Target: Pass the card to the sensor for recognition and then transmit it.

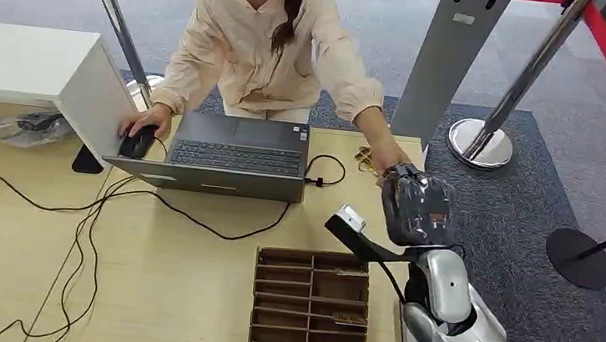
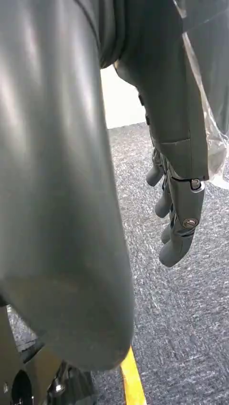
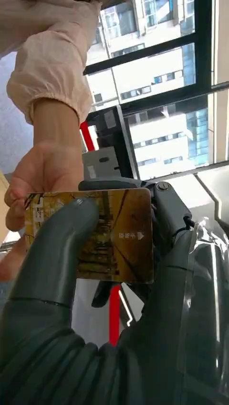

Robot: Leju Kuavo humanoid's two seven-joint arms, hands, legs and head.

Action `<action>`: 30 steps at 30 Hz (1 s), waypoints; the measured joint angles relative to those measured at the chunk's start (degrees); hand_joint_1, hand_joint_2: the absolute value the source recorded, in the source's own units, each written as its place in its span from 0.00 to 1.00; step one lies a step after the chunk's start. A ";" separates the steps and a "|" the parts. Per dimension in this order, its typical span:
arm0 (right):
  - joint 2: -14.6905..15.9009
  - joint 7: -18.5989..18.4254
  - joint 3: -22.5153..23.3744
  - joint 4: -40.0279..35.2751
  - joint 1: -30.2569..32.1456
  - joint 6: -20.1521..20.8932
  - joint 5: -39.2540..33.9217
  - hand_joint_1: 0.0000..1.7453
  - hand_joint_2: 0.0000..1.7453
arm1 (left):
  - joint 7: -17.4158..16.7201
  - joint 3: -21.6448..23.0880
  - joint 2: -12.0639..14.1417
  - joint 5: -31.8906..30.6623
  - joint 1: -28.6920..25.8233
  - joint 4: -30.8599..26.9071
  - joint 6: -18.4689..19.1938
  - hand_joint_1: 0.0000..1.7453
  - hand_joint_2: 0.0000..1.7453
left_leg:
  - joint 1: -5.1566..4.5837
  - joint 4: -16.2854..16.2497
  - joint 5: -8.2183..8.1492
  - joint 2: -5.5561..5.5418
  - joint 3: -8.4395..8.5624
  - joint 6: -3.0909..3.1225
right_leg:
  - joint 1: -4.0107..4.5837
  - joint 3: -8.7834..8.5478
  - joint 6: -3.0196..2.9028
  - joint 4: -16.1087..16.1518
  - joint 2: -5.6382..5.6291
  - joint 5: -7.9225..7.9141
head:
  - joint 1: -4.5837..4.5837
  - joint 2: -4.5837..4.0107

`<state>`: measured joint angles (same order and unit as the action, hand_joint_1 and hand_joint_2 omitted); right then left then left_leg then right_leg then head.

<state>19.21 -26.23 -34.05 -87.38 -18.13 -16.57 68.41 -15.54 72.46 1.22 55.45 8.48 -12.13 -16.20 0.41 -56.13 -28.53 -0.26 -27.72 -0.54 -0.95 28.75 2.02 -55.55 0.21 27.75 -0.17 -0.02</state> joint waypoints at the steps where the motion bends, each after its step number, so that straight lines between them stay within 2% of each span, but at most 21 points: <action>1: 0.02 -0.04 0.00 0.00 0.00 0.09 0.00 1.00 1.00 | 0.09 0.00 0.00 0.06 0.00 0.00 0.02 0.00 0.00 | 0.00 0.00 0.00 0.00 0.00 0.00 | 0.00 0.00 0.00 0.00 0.00 0.00 | 0.02 0.00; 7: 0.02 -0.07 0.02 0.00 -0.01 0.18 0.00 1.00 1.00 | 0.31 0.00 0.00 0.09 0.00 0.00 0.07 0.00 0.00 | 0.00 0.00 0.00 0.00 0.00 0.00 | 0.00 -0.01 0.00 0.00 0.00 0.00 | 0.00 0.00; 13: 0.02 -0.04 0.04 -1.20 -0.04 0.40 -0.24 0.92 1.00 | 0.33 0.00 0.00 0.28 0.00 0.00 0.15 0.00 0.00 | 0.00 0.00 0.00 0.00 0.00 0.00 | 0.00 -0.01 0.00 -0.01 0.00 0.00 | 0.02 0.00; 17: 0.11 -0.26 0.63 -5.34 -0.19 1.71 -1.88 0.89 1.00 | 0.33 0.02 0.00 0.83 -0.02 0.00 0.13 0.00 0.00 | 0.00 0.00 0.00 0.00 0.00 0.00 | 0.00 0.00 0.00 0.00 0.00 0.00 | 0.00 0.00; 20: 0.42 -0.28 1.27 -8.97 -0.54 3.94 -4.07 0.88 1.00 | 0.39 0.02 0.00 1.16 -0.04 0.00 0.13 0.00 0.00 | 0.00 -0.01 0.00 0.00 0.00 0.00 | 0.00 0.00 0.00 0.00 0.00 0.00 | 0.02 0.00; 23: 1.46 0.18 1.57 -14.41 -1.23 8.78 -9.44 0.88 1.00 | 0.57 0.02 0.04 1.86 -0.08 0.00 0.07 0.00 0.00 | 0.00 -0.01 0.00 0.00 0.01 0.00 | 0.00 0.00 0.00 0.00 0.00 0.00 | 0.00 0.00; 27: 2.45 0.15 1.95 -19.08 -1.69 10.38 -10.86 0.92 1.00 | 0.66 0.02 0.11 1.99 -0.11 0.00 0.07 0.00 0.00 | 0.00 -0.01 0.00 0.00 0.01 0.00 | 0.00 0.00 0.00 0.00 0.00 0.00 | 0.02 0.00; 29: 3.12 0.74 1.99 -21.15 -1.91 12.30 -16.17 0.94 1.00 | 0.85 0.02 0.13 2.38 -0.11 0.00 0.04 0.00 0.00 | -0.01 -0.01 0.00 0.00 0.02 0.00 | 0.00 0.00 0.00 0.00 0.00 0.00 | 0.02 0.00; 30: 3.74 1.01 2.12 -22.41 -2.09 14.24 -22.01 0.97 1.00 | 0.96 0.02 0.13 2.78 -0.10 0.00 0.04 0.00 0.00 | 0.00 -0.02 0.00 0.00 0.02 0.00 | 0.00 0.00 0.00 0.00 0.00 0.00 | 0.02 0.00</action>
<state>22.95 -25.22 -31.93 -109.79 -20.23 -2.33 46.41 -14.58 72.48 1.36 58.23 8.38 -12.13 -16.15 0.40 -56.15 -28.53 -0.26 -27.70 -0.54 -0.95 28.75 2.02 -55.55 0.21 27.75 -0.15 -0.02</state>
